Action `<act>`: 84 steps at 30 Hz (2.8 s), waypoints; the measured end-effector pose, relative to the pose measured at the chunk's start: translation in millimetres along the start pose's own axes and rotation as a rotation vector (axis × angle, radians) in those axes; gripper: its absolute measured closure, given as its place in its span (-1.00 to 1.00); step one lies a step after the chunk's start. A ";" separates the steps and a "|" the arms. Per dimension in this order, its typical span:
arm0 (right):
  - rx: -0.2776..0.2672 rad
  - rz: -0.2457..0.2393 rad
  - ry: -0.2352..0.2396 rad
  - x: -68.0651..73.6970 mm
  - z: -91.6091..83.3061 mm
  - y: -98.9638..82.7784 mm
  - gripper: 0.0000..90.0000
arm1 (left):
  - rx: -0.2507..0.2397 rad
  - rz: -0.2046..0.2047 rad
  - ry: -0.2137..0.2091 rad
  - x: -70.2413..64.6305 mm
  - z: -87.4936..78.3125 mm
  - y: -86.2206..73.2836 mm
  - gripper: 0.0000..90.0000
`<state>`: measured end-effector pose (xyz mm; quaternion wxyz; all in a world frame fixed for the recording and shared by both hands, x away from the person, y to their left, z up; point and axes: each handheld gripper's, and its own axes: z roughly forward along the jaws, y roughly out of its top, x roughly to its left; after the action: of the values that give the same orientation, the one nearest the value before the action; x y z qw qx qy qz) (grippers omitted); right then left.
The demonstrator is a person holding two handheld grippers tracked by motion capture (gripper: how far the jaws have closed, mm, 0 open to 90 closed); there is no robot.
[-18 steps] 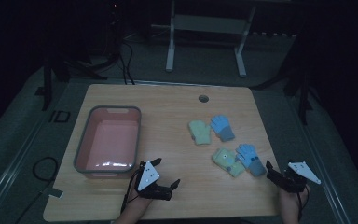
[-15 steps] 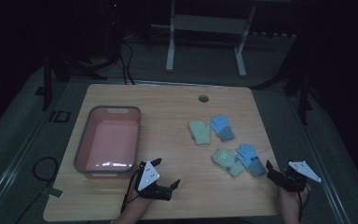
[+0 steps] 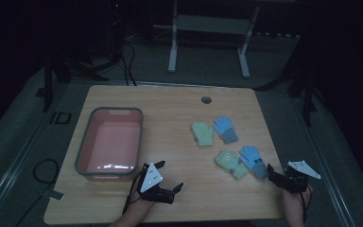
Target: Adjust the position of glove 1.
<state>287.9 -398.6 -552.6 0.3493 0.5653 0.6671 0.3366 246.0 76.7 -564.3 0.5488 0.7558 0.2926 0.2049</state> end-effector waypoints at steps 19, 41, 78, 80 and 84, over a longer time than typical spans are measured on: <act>-0.039 -0.013 0.005 1.3 -5.6 0.3 -0.71 | -0.002 0.017 0.000 -1.5 -0.8 -0.2 -0.97; -0.072 -0.033 0.042 3.9 -21.6 35.4 -0.71 | 0.000 0.026 0.000 -2.4 -0.3 -0.1 -0.97; 0.034 -0.061 0.309 77.8 -9.9 140.8 -0.54 | 0.002 0.020 -0.006 -1.8 -0.5 -0.1 -0.97; 0.033 -0.065 0.304 81.0 -7.4 141.5 -0.55 | 0.002 0.021 -0.006 -1.8 -0.5 -0.1 -0.97; 0.025 -0.063 0.306 94.0 2.7 143.8 -0.61 | 0.002 0.022 -0.007 -1.8 -0.5 -0.1 -0.97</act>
<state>353.8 -286.2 -440.7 0.2470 0.4906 0.7341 0.3992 244.3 75.9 -564.2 0.5467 0.7603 0.2826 0.2077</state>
